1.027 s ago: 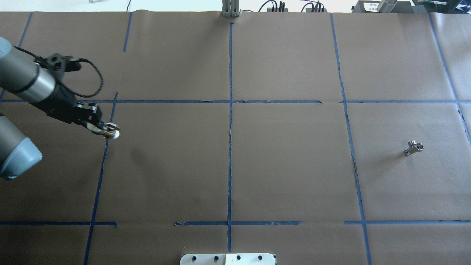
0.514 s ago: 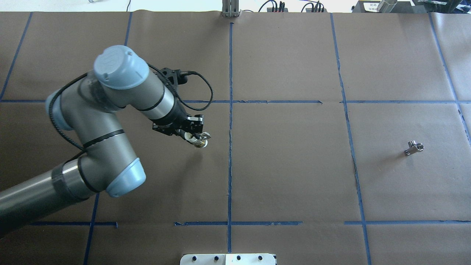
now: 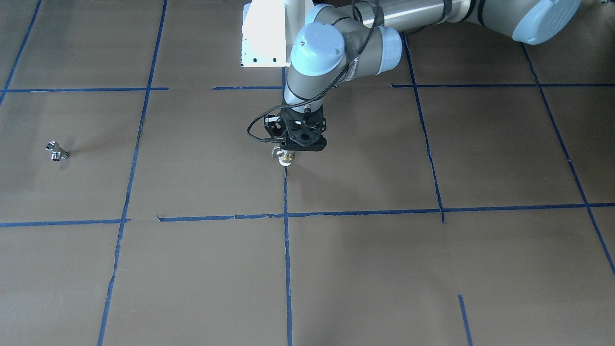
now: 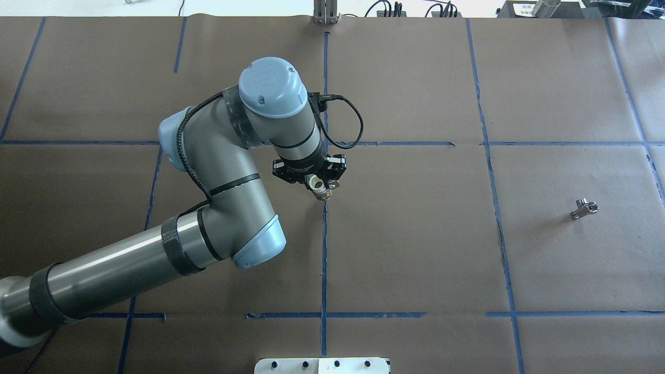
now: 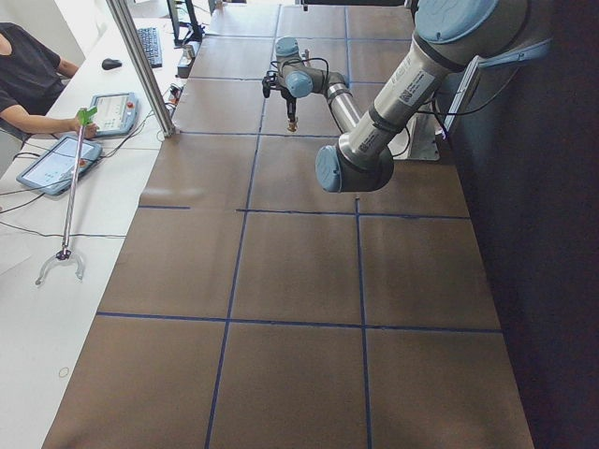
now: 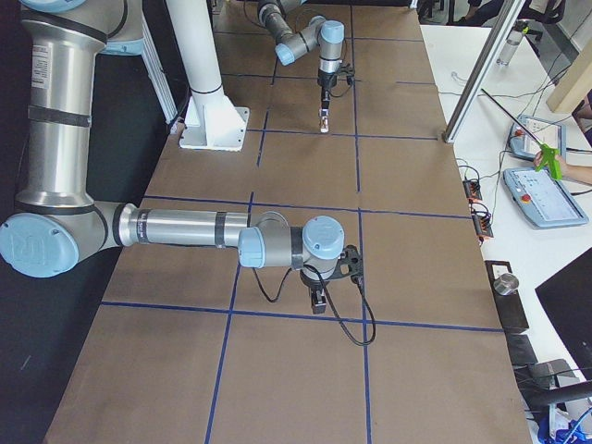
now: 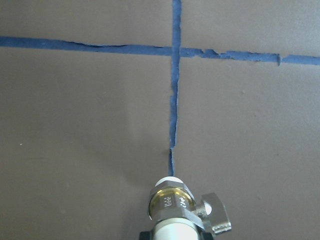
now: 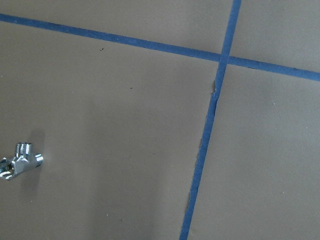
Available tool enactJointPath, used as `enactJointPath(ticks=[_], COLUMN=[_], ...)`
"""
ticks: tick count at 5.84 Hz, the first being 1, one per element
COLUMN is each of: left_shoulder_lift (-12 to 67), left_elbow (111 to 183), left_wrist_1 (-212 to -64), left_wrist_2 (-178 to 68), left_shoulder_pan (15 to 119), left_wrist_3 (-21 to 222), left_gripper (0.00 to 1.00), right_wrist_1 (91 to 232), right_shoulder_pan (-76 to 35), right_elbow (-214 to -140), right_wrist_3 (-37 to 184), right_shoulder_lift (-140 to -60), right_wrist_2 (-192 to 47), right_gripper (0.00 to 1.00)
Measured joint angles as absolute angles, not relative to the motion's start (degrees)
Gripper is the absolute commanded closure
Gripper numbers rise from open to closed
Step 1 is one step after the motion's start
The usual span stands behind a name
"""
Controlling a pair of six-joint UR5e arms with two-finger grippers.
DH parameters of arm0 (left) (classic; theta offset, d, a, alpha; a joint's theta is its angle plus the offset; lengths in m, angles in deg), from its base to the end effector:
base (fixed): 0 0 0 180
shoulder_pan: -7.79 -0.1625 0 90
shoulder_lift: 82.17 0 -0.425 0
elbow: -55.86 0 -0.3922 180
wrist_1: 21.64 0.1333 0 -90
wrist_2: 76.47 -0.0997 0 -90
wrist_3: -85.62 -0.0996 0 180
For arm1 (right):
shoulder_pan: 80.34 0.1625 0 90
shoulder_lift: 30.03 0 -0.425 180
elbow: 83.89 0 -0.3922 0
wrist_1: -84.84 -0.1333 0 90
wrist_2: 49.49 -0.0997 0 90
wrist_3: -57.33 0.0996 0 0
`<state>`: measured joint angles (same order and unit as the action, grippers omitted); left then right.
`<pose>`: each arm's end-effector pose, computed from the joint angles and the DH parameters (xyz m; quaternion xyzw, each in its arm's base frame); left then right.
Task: Assemble PPR valve and pipe with both arms
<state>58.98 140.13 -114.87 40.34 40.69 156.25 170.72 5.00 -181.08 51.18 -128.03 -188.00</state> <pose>0.5724 -0.4755 0.1336 -0.0132 0.4528 -0.0096 0.8915 0.0230 -0.4397 0.6490 0.0317 -0.4102 -0.0977 0.9062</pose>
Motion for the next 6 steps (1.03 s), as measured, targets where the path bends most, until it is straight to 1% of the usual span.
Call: enactJointPath(ticks=[3,6], left_shoulder_lift=[62.2,62.6], left_elbow=[137.4,136.4], left_wrist_1=[-109.0,-108.5], left_wrist_2=[40.0,38.5], left_shoulder_pan=[40.3,39.3], left_wrist_3=[156.4,157.0], left_gripper=[1.0,1.0], right_wrist_1=[170.7,170.7], right_shoulder_pan=[5.0,5.0], right_elbow=[-181.1,-181.0], right_wrist_3=[51.2,51.1], right_shoulder_lift=[-128.0,-128.0], right_wrist_2=[-188.0,-188.0], right_gripper=[0.0,0.0])
